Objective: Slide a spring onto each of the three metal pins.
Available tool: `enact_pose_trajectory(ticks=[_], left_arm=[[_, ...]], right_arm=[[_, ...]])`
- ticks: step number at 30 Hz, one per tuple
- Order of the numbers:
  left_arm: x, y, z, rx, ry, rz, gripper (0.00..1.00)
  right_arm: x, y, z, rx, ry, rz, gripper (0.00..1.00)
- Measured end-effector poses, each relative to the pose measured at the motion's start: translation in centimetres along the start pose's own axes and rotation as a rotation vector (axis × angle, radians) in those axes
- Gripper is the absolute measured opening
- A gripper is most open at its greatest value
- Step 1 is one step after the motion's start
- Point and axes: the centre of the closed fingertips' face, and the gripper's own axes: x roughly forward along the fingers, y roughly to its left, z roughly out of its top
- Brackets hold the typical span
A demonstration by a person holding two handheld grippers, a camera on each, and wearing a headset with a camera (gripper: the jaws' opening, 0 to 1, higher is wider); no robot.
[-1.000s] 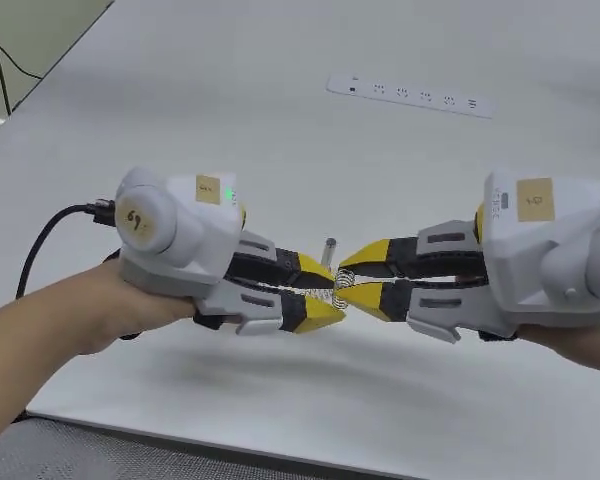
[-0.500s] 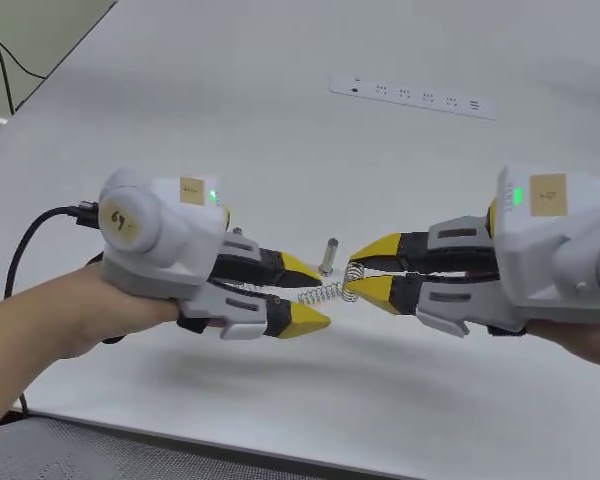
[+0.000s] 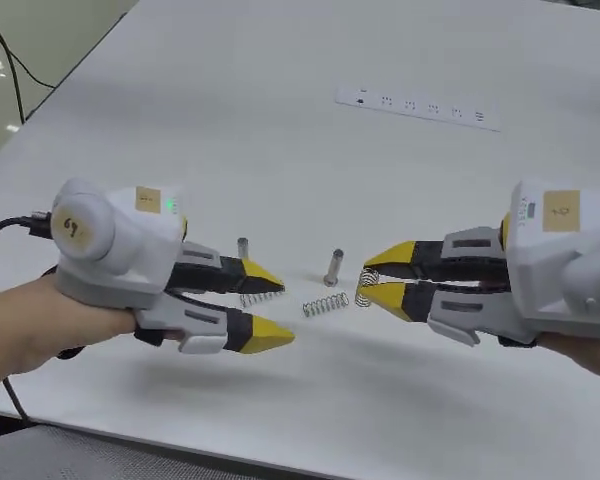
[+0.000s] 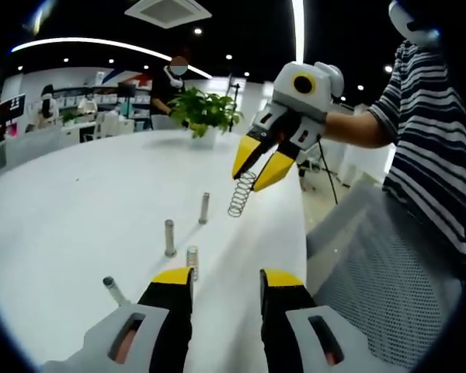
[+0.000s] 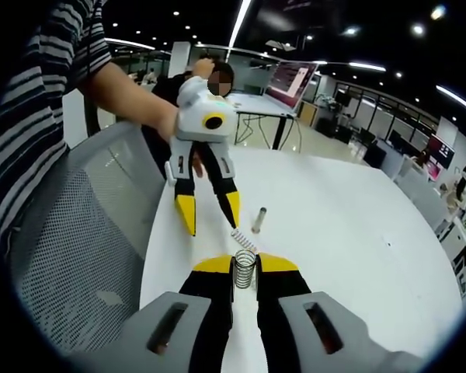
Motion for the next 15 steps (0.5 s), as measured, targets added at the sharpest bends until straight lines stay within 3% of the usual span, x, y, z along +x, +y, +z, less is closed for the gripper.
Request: enact_pose_trajectory(ticks=[7, 15], left_arm=[[-1.7, 1.3, -0.7, -0.035, 0.007, 0.049, 0.35], [-3.2, 2.7, -0.7, -0.042, 0.012, 0.090, 0.45]], right_arm=[[-0.3, -0.6, -0.2, 0.010, 0.006, -0.024, 0.07], [-0.5, -0.8, -0.7, 0.013, 0.011, -0.043, 0.07]])
